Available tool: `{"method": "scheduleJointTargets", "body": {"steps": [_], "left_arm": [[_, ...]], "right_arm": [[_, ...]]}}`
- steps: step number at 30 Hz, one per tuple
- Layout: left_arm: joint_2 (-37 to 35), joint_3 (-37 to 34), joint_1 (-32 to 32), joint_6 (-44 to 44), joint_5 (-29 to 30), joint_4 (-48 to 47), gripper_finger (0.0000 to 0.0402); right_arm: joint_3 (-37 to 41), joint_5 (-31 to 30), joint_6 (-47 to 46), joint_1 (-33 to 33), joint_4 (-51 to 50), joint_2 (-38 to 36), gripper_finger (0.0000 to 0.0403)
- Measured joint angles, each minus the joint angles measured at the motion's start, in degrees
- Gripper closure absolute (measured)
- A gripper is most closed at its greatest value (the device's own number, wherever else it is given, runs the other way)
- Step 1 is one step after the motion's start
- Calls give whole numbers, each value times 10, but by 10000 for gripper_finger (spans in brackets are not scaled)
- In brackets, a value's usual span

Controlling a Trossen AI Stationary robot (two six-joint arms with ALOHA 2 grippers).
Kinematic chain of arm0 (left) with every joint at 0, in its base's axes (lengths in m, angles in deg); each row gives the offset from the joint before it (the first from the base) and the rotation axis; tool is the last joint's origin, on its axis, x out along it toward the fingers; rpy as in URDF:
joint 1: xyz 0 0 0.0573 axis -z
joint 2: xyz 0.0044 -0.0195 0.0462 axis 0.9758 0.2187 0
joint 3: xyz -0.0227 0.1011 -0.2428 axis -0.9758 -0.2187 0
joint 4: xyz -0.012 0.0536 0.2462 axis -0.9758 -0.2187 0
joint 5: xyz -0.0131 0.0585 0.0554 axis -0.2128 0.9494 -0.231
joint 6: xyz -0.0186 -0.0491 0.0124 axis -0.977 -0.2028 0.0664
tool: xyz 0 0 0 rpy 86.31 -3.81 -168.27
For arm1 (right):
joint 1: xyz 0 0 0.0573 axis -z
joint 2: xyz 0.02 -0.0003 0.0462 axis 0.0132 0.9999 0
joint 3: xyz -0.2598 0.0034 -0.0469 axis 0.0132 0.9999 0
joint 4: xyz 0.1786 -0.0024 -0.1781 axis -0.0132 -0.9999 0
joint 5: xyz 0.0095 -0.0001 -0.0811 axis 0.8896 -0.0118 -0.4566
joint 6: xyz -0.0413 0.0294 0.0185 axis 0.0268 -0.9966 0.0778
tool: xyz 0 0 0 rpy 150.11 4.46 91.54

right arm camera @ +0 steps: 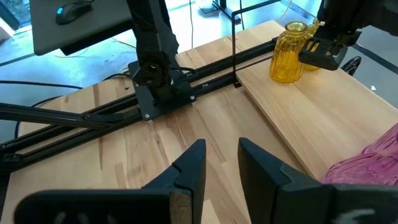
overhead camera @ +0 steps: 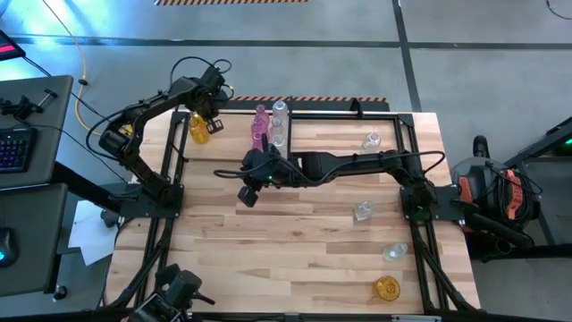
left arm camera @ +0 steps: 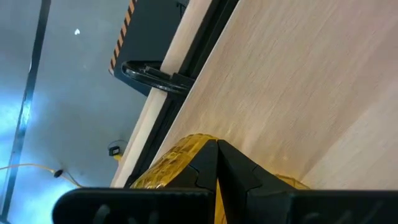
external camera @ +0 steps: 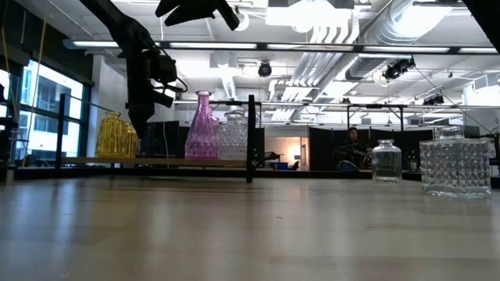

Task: Sort vases onto shelf
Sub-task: Adjust the top yellow vase on the shelf, then put the yellow vase on the shelf aligned with the other yellow vases

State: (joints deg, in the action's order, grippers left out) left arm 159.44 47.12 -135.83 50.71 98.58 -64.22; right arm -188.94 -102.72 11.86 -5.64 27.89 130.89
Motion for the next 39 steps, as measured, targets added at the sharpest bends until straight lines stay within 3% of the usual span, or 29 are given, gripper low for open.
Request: {"method": "scheduleJointTargets", "body": {"steps": [9,18,26,33,36,39], "left_arm": [[-77,0,24,-31,-36,10,402],[-242,0,65,-114,-153,-4,401],[-407,1,144,-240,-186,-19,402],[-489,1,178,-299,-210,-57,402],[-503,1,182,-306,-210,-62,402],[-511,1,182,-305,-207,-63,402]], "right_arm": [[0,1,1,0,0,0,327],[-2,-7,21,0,-59,-16,327],[-81,33,31,1,-299,-44,327],[-89,81,-69,-10,-587,-45,327],[-61,131,-102,-40,-586,-47,327],[-41,144,-146,-84,-592,-52,327]]}}
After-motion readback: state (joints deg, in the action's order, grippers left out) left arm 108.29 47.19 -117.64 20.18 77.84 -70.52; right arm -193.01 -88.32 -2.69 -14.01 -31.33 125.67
